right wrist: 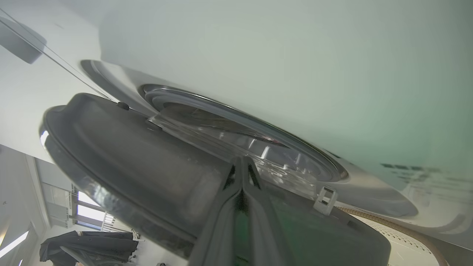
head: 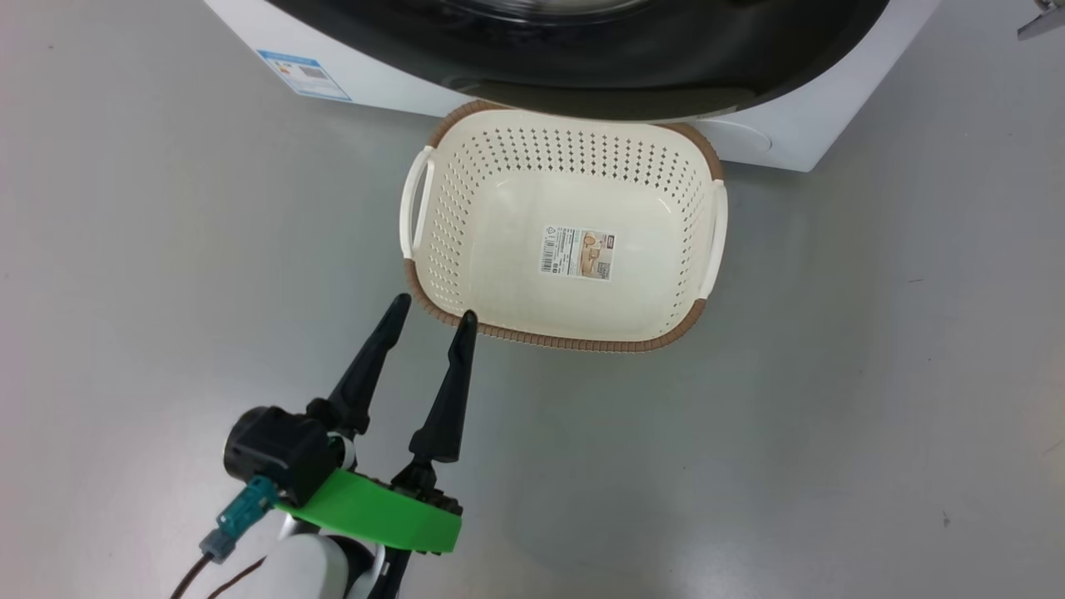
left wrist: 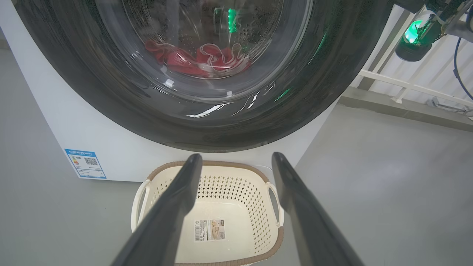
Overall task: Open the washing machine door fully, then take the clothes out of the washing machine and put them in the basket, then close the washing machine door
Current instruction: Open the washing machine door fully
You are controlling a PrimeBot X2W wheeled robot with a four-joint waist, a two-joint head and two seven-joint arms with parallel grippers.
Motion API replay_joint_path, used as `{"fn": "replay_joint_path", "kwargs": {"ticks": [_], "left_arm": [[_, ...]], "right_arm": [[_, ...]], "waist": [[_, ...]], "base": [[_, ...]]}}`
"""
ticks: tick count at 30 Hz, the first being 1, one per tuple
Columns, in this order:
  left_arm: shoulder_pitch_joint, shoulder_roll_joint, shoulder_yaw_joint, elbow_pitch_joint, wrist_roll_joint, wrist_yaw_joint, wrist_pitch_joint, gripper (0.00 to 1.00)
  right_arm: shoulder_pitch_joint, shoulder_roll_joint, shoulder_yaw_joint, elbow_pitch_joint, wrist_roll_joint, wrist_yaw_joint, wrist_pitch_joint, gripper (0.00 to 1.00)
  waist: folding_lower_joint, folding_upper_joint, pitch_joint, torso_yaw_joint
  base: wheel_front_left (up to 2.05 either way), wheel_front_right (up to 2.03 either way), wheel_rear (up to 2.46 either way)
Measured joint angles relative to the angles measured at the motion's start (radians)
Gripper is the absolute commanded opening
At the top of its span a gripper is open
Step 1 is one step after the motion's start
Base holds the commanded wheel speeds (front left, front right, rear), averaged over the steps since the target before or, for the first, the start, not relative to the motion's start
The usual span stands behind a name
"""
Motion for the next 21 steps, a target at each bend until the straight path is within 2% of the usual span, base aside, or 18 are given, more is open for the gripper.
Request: {"fn": "replay_joint_path", "kwargs": {"ticks": [21], "left_arm": [[0.010, 0.000, 0.006, 0.000, 0.001, 0.000, 0.000, 1.00]], "right_arm": [[0.137, 0.040, -0.003, -0.085, 0.005, 0.000, 0.128, 0.00]], "waist": [[0.0000, 0.0000, -0.072, -0.027]], "base": [[0.00, 0.00, 0.00]]}}
